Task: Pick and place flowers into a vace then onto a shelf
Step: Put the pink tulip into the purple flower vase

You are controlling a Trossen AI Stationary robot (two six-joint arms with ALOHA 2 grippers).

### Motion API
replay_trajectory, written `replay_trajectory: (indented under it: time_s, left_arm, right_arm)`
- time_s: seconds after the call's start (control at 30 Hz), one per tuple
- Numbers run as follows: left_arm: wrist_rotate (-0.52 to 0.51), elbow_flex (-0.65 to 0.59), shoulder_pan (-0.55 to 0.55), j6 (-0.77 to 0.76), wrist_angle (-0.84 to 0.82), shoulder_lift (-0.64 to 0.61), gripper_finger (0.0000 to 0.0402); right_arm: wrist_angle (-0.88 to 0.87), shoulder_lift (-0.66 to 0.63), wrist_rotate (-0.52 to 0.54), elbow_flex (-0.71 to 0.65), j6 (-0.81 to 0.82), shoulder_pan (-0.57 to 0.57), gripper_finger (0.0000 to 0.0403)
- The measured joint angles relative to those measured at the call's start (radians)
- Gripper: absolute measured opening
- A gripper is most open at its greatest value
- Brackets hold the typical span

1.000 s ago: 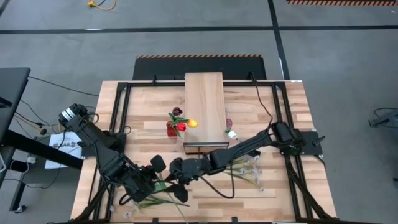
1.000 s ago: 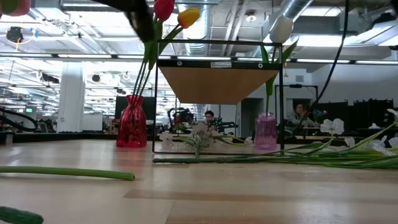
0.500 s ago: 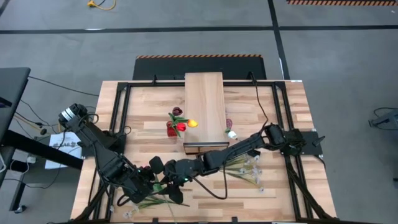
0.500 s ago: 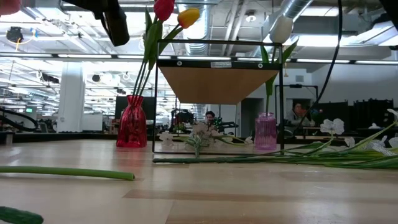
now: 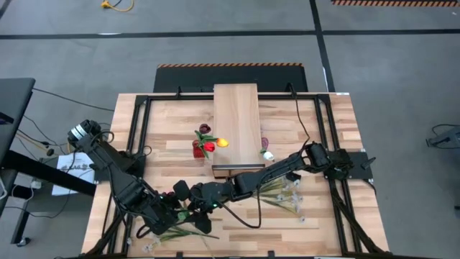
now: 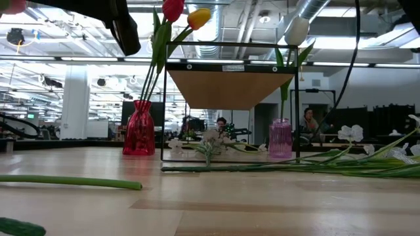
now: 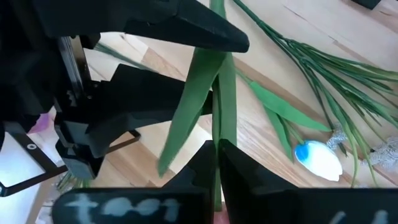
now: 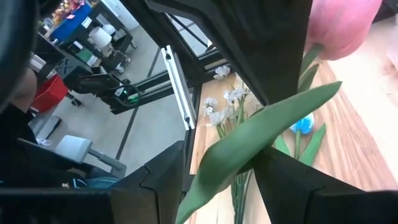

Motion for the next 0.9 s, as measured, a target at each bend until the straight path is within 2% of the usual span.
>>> replay_trajectory:
  time_s: [0.1,0.2,0.3,0.47,0.8,0.9]
  left_arm:
    - [-0.001,0.0,0.0,0.005,0.003,0.0,0.0]
    - [-0.02,0.0,0.0,0.006,0.016,0.0,0.0]
    - [-0.041,0.0,0.0,0.007,0.024,0.0,0.0]
    - [-0.039,0.001,-0.001,0.008,0.04,0.0,0.0]
    - [0.01,0.002,0.0,-0.039,0.064,0.0,0.0001]
    - [0.031,0.009,0.0,-0.05,0.083,0.0,0.0014]
  right_arm:
    - [0.0,0.0,0.0,0.0,-0.001,0.0,0.0177]
    - [0.001,0.0,0.001,0.0,-0.002,0.0,0.0157]
    - [-0.001,0.0,0.005,0.0,-0.002,-0.002,0.0113]
    - [-0.016,0.003,0.005,-0.001,0.004,-0.004,0.0016]
    - [-0.029,0.005,0.0,-0.002,0.001,-0.003,0.0004]
    - [-0.028,0.005,0.003,-0.002,0.002,-0.001,0.0004]
